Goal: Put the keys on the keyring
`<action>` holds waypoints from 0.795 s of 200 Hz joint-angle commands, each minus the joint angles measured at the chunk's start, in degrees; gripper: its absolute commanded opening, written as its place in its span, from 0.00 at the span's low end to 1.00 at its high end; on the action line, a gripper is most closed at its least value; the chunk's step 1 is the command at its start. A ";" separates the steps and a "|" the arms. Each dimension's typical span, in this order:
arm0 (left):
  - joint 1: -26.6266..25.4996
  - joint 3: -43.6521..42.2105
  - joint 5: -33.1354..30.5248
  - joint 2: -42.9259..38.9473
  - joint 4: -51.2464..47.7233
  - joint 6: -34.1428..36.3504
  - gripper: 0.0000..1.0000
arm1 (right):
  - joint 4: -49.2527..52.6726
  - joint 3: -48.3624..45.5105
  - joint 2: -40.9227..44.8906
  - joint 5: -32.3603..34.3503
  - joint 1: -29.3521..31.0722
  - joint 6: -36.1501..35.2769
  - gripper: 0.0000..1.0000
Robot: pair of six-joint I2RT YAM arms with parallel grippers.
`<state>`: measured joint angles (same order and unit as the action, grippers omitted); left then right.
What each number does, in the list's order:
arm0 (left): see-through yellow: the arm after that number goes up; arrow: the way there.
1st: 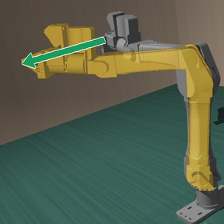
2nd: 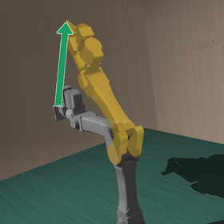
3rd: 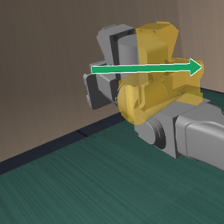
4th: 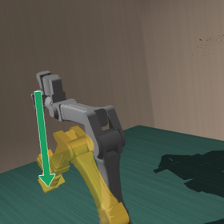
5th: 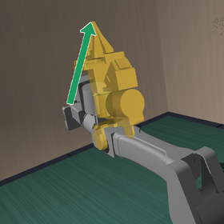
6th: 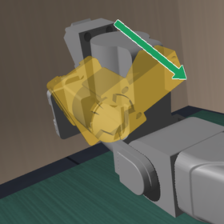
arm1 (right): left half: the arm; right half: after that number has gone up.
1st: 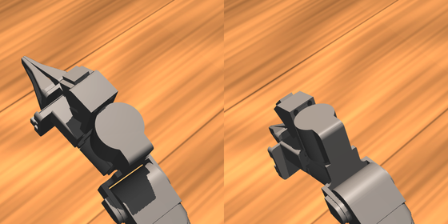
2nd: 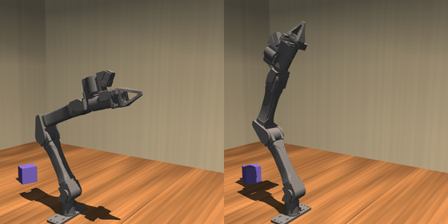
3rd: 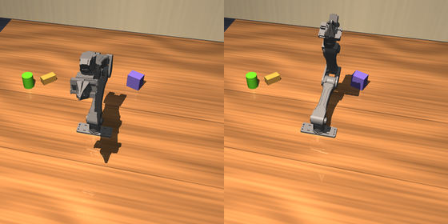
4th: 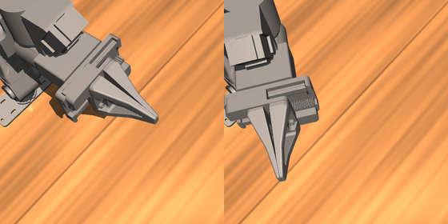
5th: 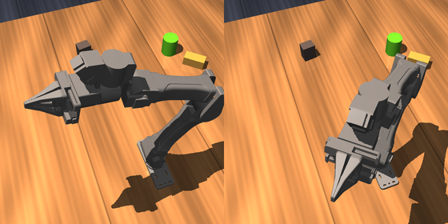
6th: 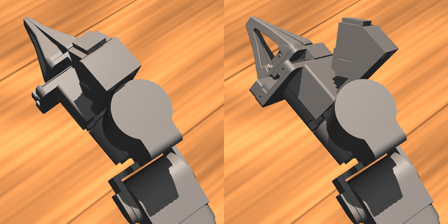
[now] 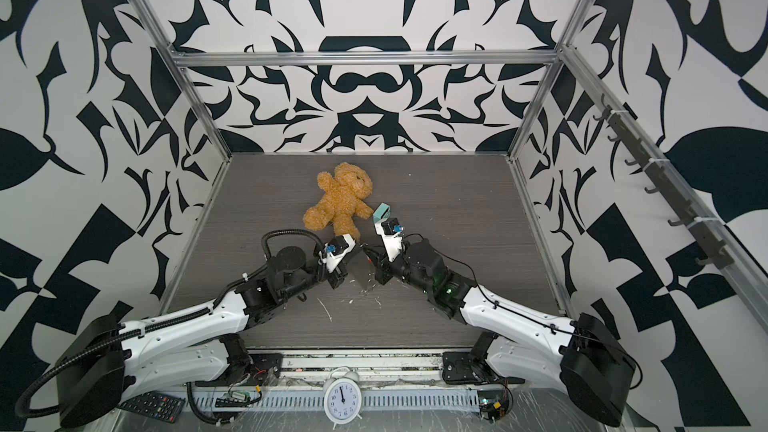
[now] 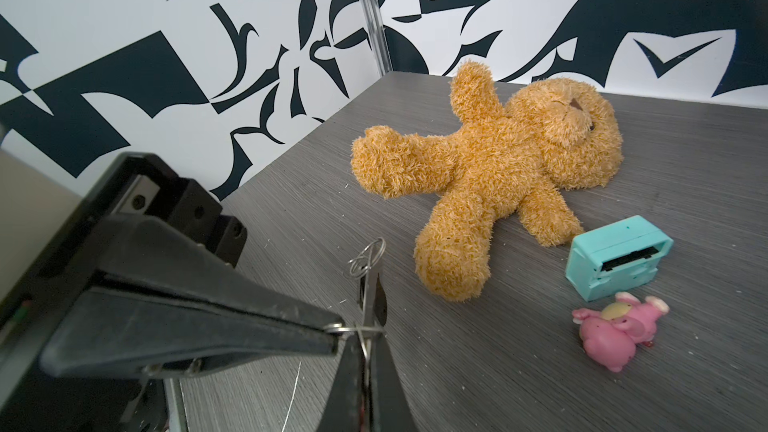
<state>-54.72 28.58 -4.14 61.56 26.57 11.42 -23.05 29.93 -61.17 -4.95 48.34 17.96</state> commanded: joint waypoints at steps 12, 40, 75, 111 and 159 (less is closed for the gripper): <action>-0.04 -0.72 -0.39 -2.18 2.73 -0.52 0.00 | 1.23 -0.04 0.90 8.67 -2.22 0.33 0.11; -0.04 -0.63 -0.26 -2.13 2.71 -0.39 0.00 | -0.62 -0.72 1.30 6.69 -2.24 -0.30 0.33; -0.04 -0.55 -0.13 -2.04 2.73 -0.38 0.00 | -4.03 -2.30 2.86 3.70 -2.19 -1.02 0.39; -0.04 -0.54 -0.08 -1.98 2.71 -0.31 0.00 | -4.98 -3.49 4.54 5.08 -2.21 -0.93 0.39; -0.04 -0.11 -1.43 -1.24 2.21 -0.61 0.00 | -1.47 -4.10 5.10 19.50 -2.50 1.89 0.35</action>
<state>-54.72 28.47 -4.34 60.29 28.05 11.38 -24.47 26.04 -56.93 4.51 46.00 18.31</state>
